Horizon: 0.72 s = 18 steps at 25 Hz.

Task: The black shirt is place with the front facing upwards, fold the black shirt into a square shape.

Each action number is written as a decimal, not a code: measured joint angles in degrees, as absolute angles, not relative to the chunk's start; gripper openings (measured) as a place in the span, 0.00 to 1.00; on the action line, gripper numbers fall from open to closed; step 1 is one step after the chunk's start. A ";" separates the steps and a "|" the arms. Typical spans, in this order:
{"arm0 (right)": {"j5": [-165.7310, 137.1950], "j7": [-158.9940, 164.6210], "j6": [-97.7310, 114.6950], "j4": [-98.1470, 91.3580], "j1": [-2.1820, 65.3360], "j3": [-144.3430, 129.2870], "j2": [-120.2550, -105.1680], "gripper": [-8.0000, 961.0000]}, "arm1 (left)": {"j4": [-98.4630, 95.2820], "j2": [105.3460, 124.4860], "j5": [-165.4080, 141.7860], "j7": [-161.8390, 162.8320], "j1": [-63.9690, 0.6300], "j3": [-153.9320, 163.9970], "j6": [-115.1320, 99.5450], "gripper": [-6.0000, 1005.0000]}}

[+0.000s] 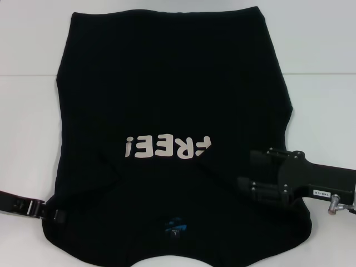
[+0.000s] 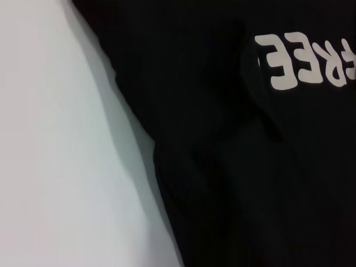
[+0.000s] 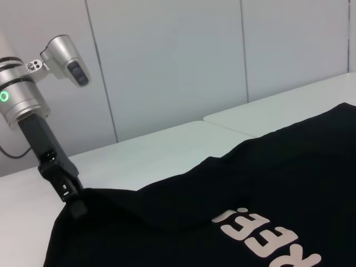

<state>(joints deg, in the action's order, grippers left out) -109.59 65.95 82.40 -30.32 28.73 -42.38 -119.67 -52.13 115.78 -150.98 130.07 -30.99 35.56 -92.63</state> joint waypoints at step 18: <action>-135.52 129.95 86.71 -45.59 37.64 -42.10 -107.95 0.82 | -51.48 115.48 -150.00 129.76 -30.78 32.56 -94.60 0.03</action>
